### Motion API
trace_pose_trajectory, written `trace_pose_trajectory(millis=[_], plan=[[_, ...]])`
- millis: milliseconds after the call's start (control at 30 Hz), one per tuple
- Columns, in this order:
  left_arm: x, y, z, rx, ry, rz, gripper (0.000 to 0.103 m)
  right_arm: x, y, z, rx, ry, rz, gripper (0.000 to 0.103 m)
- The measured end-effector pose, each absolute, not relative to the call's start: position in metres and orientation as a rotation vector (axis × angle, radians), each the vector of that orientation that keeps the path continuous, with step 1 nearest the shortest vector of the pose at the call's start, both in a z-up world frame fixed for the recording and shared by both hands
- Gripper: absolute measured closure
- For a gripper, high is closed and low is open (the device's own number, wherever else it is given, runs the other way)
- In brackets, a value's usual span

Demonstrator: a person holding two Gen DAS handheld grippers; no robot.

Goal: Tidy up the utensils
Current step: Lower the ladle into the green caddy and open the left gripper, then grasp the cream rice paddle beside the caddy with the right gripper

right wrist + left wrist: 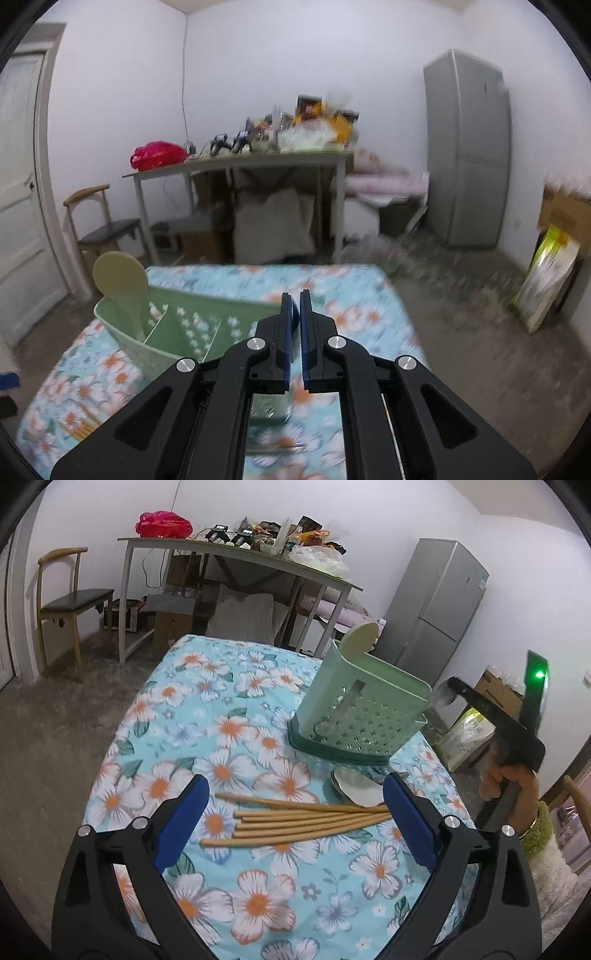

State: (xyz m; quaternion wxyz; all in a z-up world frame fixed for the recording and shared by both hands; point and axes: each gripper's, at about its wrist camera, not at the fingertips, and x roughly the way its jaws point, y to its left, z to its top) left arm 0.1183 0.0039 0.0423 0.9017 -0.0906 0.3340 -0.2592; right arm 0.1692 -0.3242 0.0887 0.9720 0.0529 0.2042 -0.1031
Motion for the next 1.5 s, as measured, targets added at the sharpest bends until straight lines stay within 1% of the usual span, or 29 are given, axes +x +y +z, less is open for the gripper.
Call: trace_pose_trajectory(millis=[33, 67, 100, 133, 267, 400, 500, 600, 833, 933, 1067, 1200, 1367, 1500], plan=[[0.118, 0.004, 0.041, -0.184, 0.689, -0.536, 0.011, 0.166, -0.327, 0.089, 0.123, 0.404, -0.207, 0.091], [0.117, 0.004, 0.039, -0.183, 0.686, -0.532, 0.011, 0.161, -0.33, 0.092, 0.137, 0.391, -0.208, 0.079], [0.118, 0.004, 0.038, -0.184, 0.686, -0.53, 0.01, 0.156, -0.332, 0.095, 0.146, 0.375, -0.211, 0.072], [0.118, 0.004, 0.038, -0.186, 0.688, -0.529, 0.01, 0.146, -0.335, 0.102, 0.157, 0.341, -0.215, 0.061], [0.124, 0.005, 0.032, -0.206, 0.698, -0.524, 0.01, 0.119, -0.343, 0.126, 0.18, 0.26, -0.231, 0.056], [0.129, 0.004, 0.027, -0.228, 0.718, -0.527, 0.01, 0.081, -0.349, 0.141, 0.233, 0.197, -0.236, 0.054], [0.131, 0.005, 0.021, -0.237, 0.732, -0.525, 0.01, 0.064, -0.347, 0.137, 0.263, 0.204, -0.223, 0.052], [0.135, 0.003, 0.016, -0.254, 0.757, -0.536, 0.01, 0.056, -0.336, 0.112, 0.276, 0.286, -0.194, 0.048], [0.143, -0.007, 0.011, -0.243, 0.776, -0.551, 0.01, 0.07, -0.301, 0.023, 0.334, 0.601, -0.109, 0.048], [0.146, -0.009, 0.009, -0.217, 0.778, -0.518, 0.01, 0.082, -0.279, 0.012, 0.281, 0.658, -0.05, 0.048], [0.147, -0.007, 0.002, -0.176, 0.784, -0.455, 0.01, 0.103, -0.25, 0.017, 0.178, 0.655, 0.041, 0.048], [0.148, 0.002, -0.004, -0.204, 0.805, -0.428, 0.01, 0.132, -0.221, 0.011, 0.095, 0.691, 0.115, 0.049], [0.15, 0.014, -0.007, -0.205, 0.806, -0.41, 0.01, 0.158, -0.195, -0.006, 0.007, 0.759, 0.118, 0.061], [0.155, 0.021, -0.008, -0.218, 0.805, -0.41, 0.01, 0.164, -0.183, -0.022, -0.07, 0.813, 0.104, 0.068]])
